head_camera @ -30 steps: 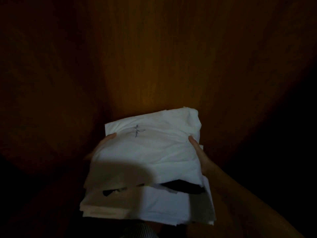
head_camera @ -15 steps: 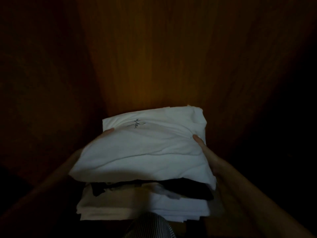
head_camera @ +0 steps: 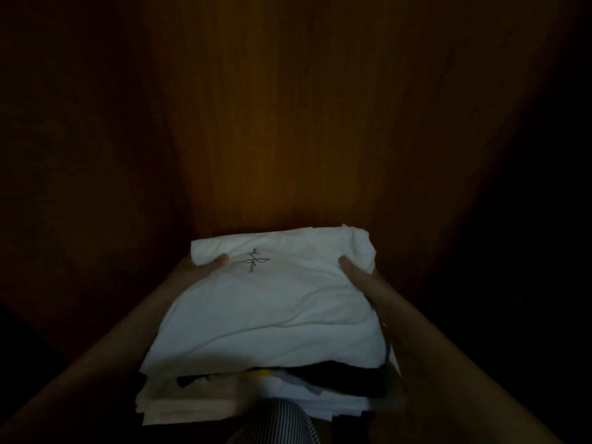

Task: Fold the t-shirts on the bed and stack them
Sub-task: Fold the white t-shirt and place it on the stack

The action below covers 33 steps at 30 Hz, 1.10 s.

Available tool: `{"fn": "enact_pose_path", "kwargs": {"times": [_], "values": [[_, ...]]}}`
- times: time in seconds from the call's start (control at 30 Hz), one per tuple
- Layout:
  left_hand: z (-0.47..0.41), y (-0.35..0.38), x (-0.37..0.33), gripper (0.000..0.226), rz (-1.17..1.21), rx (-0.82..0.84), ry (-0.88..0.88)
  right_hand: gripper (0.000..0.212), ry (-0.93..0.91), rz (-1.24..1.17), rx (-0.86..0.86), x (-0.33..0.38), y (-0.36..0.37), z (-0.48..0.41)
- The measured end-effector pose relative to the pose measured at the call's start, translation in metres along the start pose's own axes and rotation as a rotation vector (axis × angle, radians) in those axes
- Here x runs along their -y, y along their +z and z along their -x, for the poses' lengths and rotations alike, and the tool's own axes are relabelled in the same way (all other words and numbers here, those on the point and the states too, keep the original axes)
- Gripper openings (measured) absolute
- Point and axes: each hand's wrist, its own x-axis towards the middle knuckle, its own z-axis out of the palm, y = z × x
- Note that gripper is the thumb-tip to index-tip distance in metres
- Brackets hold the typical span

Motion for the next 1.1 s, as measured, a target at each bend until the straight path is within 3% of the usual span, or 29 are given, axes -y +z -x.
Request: {"fn": "enact_pose_path", "kwargs": {"times": [0.07,0.17,0.23,0.33,0.43,0.5,0.6,0.7,0.77,0.83,1.0,1.03,1.1], "values": [[0.009,0.006,0.0,0.081,-0.089,-0.1,0.138,0.104,-0.088,-0.073,-0.045,-0.002,0.007,0.009],[0.011,0.003,-0.015,0.066,-0.184,-0.182,0.27,0.062,-0.168,-0.115,-0.161,-0.008,0.01,0.011],[0.009,-0.002,-0.04,0.064,-0.247,-0.224,0.384,0.053,-0.252,-0.118,-0.222,-0.001,0.008,0.011],[-0.006,0.0,-0.061,0.07,-0.438,-0.198,0.379,0.053,-0.326,-0.137,-0.271,0.002,0.009,-0.004],[-0.015,0.007,-0.049,0.077,-0.512,-0.087,0.214,0.063,-0.172,-0.106,-0.274,-0.009,0.016,-0.018],[-0.016,0.004,-0.048,0.08,-0.539,-0.064,0.199,0.067,-0.101,-0.071,-0.218,-0.011,0.014,-0.02],[-0.006,-0.009,-0.067,0.083,-0.717,-0.199,0.199,0.071,-0.123,0.006,-0.281,0.006,0.004,-0.026],[0.012,0.0,-0.082,0.078,-0.666,-0.028,0.151,0.065,-0.101,-0.025,-0.324,0.022,0.006,-0.029],[0.022,0.016,-0.069,0.083,-0.606,-0.005,0.104,0.07,-0.122,0.064,-0.313,0.014,0.015,-0.028],[0.031,0.026,-0.054,0.082,-0.543,-0.104,0.155,0.063,-0.215,0.154,-0.366,0.003,0.022,-0.02],[0.025,0.011,-0.085,0.057,-0.505,-0.271,0.539,0.03,-0.518,0.095,-0.481,0.036,0.032,-0.017],[0.018,0.011,-0.088,0.057,-0.506,-0.272,0.542,0.032,-0.543,0.108,-0.488,0.042,0.033,-0.023],[0.006,0.017,-0.075,0.069,-0.552,-0.176,0.362,0.047,-0.429,0.19,-0.452,0.035,0.034,-0.03]]}}
